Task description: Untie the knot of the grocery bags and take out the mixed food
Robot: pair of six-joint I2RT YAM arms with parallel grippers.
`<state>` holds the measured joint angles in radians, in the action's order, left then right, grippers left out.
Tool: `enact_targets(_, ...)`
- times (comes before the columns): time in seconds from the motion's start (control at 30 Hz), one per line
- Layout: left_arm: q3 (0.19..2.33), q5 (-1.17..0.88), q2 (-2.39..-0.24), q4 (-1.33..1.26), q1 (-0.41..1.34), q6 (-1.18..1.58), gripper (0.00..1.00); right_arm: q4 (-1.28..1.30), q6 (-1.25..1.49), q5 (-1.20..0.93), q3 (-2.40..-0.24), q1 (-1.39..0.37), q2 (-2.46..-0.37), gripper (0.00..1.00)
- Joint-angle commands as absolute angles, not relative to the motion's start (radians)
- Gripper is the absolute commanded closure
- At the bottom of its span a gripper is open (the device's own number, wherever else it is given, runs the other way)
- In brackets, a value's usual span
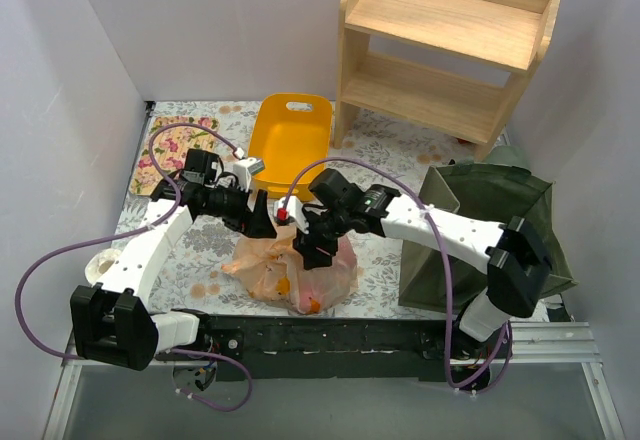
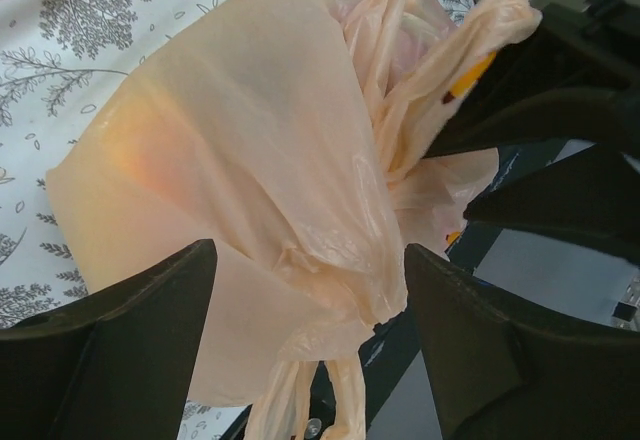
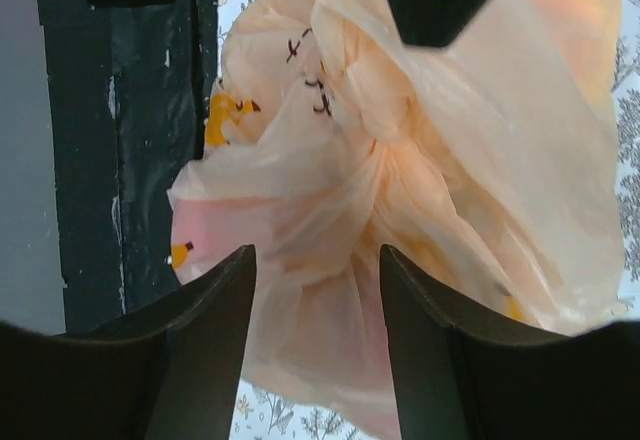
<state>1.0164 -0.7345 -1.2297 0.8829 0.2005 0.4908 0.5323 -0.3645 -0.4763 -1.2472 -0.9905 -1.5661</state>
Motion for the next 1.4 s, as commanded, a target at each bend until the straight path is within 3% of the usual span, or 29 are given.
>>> enact_targets(0.0,0.996,-0.759,-1.23,0.877,0.209,0.482,0.28,0.454,-0.333,-0.457,-1.331,-1.034,-1.617,0.39)
enact_targets(0.13,0.991,-0.756,-1.261,0.874,0.207,0.483,0.5,0.437,-0.327,-0.407,-1.325,-1.06,-1.641,0.42)
enact_targets(0.17,0.992,-0.758,-1.27,0.874,0.209,0.48,0.63,0.434,-0.327,-0.4,-1.324,-1.061,-1.643,0.45)
enact_targets(0.2,0.994,-0.758,-1.288,0.873,0.209,0.479,0.7,0.437,-0.328,-0.393,-1.321,-1.062,-1.644,0.59)
enact_targets(0.27,1.006,-0.755,-1.299,0.873,0.209,0.474,0.88,0.448,-0.365,-0.365,-1.313,-1.062,-1.631,0.73)
enact_targets(0.3,1.012,-0.752,-1.299,0.876,0.207,0.468,1.0,0.452,-0.385,-0.351,-1.304,-1.062,-1.622,0.85)
enact_targets(0.4,1.034,-0.707,-1.286,0.876,0.207,0.439,1.0,0.475,-0.446,-0.331,-1.256,-1.039,-1.562,0.99)
enact_targets(0.67,1.083,-0.586,-1.282,0.89,0.189,0.371,1.0,0.563,-0.529,-0.331,-1.138,-0.905,-1.365,0.99)
enact_targets(0.93,1.164,-0.626,-1.293,0.908,0.184,0.359,1.0,0.621,-0.578,-0.299,-1.092,-0.87,-1.226,0.99)
enact_targets(1.03,1.25,-0.757,-1.299,0.914,0.186,0.42,0.49,0.618,-0.581,-0.31,-1.092,-0.87,-1.226,0.99)
enact_targets(1.1,1.278,-0.856,-1.315,0.9,0.193,0.515,0.26,0.609,-0.572,-0.313,-1.091,-0.87,-1.235,0.99)
enact_targets(1.17,1.308,-0.905,-1.37,0.922,0.215,0.546,0.21,0.586,-0.566,-0.311,-1.097,-0.87,-1.252,0.99)
enact_targets(1.23,1.309,-0.927,-1.423,0.933,0.265,0.566,0.06,0.563,-0.554,-0.311,-1.104,-0.87,-1.272,0.99)
enact_targets(1.37,1.278,-0.905,-1.473,0.908,0.319,0.598,0.05,0.525,-0.551,-0.287,-1.115,-0.87,-1.296,0.99)
